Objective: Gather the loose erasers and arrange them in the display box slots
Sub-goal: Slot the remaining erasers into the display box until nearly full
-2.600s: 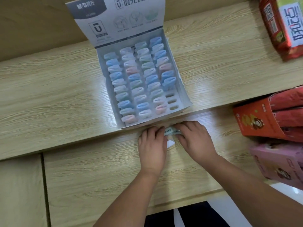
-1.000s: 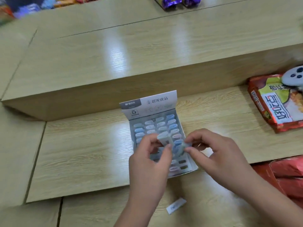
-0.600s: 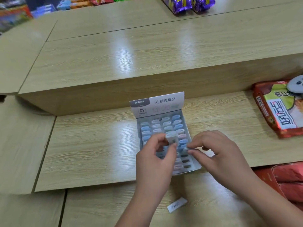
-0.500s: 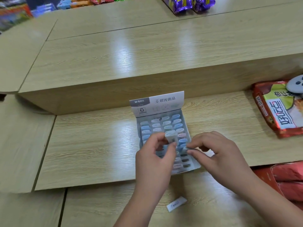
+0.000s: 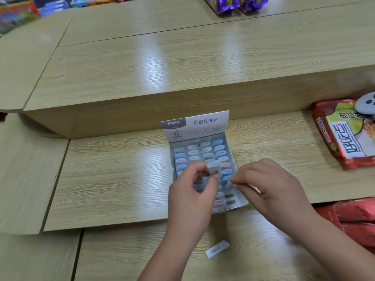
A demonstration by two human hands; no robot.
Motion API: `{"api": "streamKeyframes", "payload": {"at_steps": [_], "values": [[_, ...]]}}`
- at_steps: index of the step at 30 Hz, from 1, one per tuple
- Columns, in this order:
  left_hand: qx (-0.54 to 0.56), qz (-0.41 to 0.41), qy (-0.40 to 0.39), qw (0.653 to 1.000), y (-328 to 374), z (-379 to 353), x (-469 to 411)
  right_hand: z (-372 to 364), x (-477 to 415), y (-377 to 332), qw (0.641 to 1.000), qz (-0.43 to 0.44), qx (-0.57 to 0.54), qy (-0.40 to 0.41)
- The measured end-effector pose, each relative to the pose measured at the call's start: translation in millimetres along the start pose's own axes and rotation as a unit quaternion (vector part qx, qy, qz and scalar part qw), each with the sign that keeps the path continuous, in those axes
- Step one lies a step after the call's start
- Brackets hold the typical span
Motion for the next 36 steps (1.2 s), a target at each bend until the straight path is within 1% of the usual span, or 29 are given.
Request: {"api": "streamKeyframes", "payload": {"at_steps": [1,3,6,8,11,13,17,19,20,23,26,28,30,32,36], "values": [[0.001,-0.001,-0.002,1.000,-1,0,0,0,-1,-2,0.998,0.031,0.045,-0.012],[0.002,-0.001,-0.004,1.000,-3,0,0,-1,-2,-5,0.992,0.069,0.098,-0.047],[0.019,0.000,-0.011,1.000,-2,1,0,2,-5,-6,0.986,0.082,0.122,-0.077],[0.020,0.002,-0.015,1.000,-2,1,1,9,-5,-7,0.990,0.059,0.101,-0.076],[0.014,-0.006,-0.021,1.000,-2,1,1,20,-6,-10,0.999,-0.043,-0.021,-0.017],[-0.014,-0.025,-0.017,0.999,-3,1,1,19,-13,-17,0.997,-0.049,-0.058,-0.004],[-0.057,-0.052,-0.034,0.996,-3,1,1,18,-23,-28,0.998,-0.003,-0.056,0.022],[-0.069,-0.060,-0.049,0.995,-2,4,1,20,-18,-28,0.997,-0.005,-0.066,0.039],[-0.089,-0.076,-0.051,0.992,-1,6,1,21,-14,-27,0.996,-0.009,-0.070,0.045],[-0.188,-0.158,-0.020,0.969,3,14,-1,24,0,-22,0.994,-0.032,-0.079,0.061],[-0.275,-0.226,-0.006,0.935,-5,17,-7,20,11,-19,0.993,-0.054,-0.089,0.060],[-0.308,-0.237,-0.020,0.921,-15,16,-10,13,14,-17,0.994,-0.061,-0.074,0.043],[-0.328,-0.233,-0.037,0.915,-21,14,-10,5,16,-14,0.996,-0.068,-0.054,0.031],[-0.332,-0.229,-0.045,0.914,-24,14,-10,-2,18,-11,0.996,-0.076,-0.042,0.023],[-0.327,-0.226,-0.047,0.917,-28,14,-14,-10,20,-6,0.997,-0.060,-0.033,0.017]]}}
Point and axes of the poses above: each hand's wrist, its own x-axis away from the middle knuckle, its own z-axis out of the back of the hand, y = z × x, the point moved 3 cm from there along -x, towards the middle knuckle, and after that the axes turned 7 degrees about z, right-handed, at the moved point
